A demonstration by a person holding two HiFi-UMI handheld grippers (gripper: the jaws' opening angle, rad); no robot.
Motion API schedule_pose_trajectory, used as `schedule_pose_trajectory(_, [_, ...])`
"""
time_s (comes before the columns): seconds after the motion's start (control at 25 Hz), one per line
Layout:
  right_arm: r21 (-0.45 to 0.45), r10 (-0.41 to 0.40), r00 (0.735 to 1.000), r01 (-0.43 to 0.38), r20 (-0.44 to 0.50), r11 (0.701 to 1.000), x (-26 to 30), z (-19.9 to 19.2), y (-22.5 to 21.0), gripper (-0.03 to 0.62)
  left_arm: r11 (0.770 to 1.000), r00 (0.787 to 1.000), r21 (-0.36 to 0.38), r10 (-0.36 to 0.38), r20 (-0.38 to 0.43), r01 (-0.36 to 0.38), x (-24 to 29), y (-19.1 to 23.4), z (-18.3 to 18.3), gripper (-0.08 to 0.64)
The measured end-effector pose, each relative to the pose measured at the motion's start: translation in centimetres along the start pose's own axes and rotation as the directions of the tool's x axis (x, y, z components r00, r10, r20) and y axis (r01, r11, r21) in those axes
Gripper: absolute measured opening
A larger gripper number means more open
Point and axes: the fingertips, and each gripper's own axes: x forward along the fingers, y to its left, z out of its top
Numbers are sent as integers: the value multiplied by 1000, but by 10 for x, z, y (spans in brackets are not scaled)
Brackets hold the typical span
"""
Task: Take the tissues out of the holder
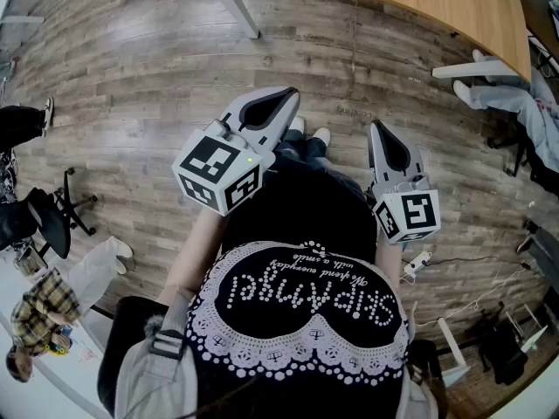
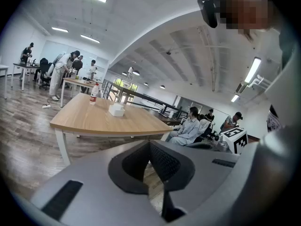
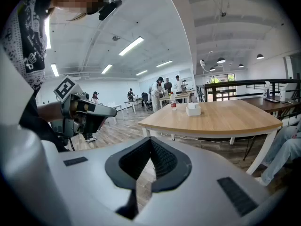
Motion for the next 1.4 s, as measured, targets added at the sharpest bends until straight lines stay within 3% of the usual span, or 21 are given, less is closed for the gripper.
schedule_pose_trajectory(0.24, [6, 10, 1000, -10, 16, 1000, -7, 2, 2, 11, 995, 999, 103, -3, -55, 9, 6, -28, -13, 6])
schedule_pose_trajectory(0.4, [8, 20, 999, -20, 28, 1000, -10, 3, -2, 11, 994, 998, 97, -43, -43, 47, 16, -43, -10, 6])
schedule_pose_trajectory(0.56, [-2, 14, 1000, -14, 26, 1000, -18, -1, -11, 11, 992, 998, 117, -51, -38, 56, 25, -55, -10, 6])
schedule_pose_trajectory(0.96, [-2, 45, 996, -45, 78, 999, -28, -1, -36, 12, 994, 996, 80, -68, -48, 72, 51, -69, -14, 6])
schedule_pose_trajectory(1.4, [-7, 33, 996, -32, 77, 999, 25, 27, -51, 12, 997, 995, 52, -56, -87, 61, 78, -18, 11, 6])
